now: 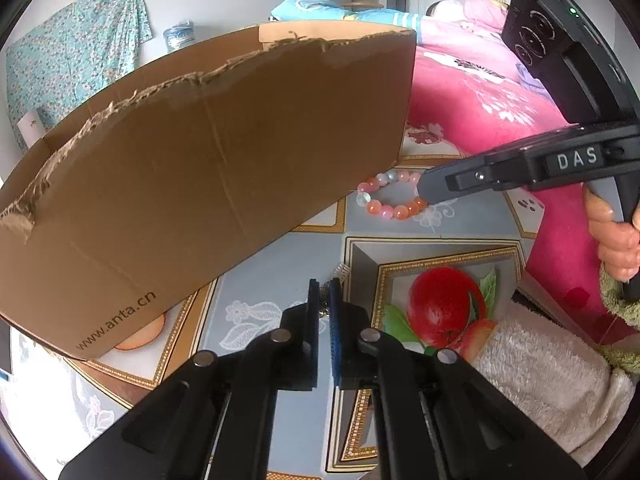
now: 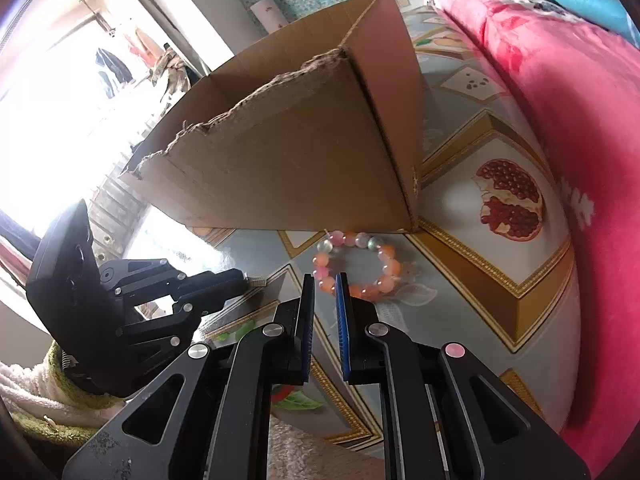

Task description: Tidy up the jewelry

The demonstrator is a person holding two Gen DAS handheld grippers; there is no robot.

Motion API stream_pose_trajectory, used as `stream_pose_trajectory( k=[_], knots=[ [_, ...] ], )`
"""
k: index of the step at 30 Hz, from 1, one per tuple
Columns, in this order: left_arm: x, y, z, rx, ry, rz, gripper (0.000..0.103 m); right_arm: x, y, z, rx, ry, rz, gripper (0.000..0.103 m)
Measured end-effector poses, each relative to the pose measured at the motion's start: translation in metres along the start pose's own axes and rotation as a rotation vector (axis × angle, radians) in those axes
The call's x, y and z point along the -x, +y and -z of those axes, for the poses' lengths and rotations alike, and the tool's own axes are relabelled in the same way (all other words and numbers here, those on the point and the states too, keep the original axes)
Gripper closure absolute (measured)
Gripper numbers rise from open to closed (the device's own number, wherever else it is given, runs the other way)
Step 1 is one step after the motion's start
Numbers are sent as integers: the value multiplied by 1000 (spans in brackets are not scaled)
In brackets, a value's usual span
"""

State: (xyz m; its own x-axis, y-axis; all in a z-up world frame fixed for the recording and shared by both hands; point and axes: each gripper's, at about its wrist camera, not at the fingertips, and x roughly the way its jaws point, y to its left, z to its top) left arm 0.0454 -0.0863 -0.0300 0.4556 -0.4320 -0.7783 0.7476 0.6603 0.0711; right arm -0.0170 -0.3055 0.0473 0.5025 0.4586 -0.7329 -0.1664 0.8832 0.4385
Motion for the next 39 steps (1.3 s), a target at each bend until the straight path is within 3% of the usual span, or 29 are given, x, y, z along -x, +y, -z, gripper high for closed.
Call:
stream_pose_trajectory(
  k=[11,15,24,30,33,35,39],
  knots=[
    [17,4,4,57,-32,46,103,11,-4,1,-2,-23,11,92],
    [32,11,1,107,-71,61,103,10,-1,2,18,-23,15,86],
    [59,26,-3,187,-145,83,103,-14,23,-7,170,1,85,83],
    [71,30,-4,216,-177,93,103,-37,39,-6,279,40,189,83],
    [76,31,-4,229,-188,101,103,-40,47,-3,314,34,235,84],
    [83,31,-5,236,-200,110,103,-41,48,-4,314,35,262,93],
    [99,32,-11,248,-231,126,103,-28,40,-7,225,19,229,96]
  ],
)
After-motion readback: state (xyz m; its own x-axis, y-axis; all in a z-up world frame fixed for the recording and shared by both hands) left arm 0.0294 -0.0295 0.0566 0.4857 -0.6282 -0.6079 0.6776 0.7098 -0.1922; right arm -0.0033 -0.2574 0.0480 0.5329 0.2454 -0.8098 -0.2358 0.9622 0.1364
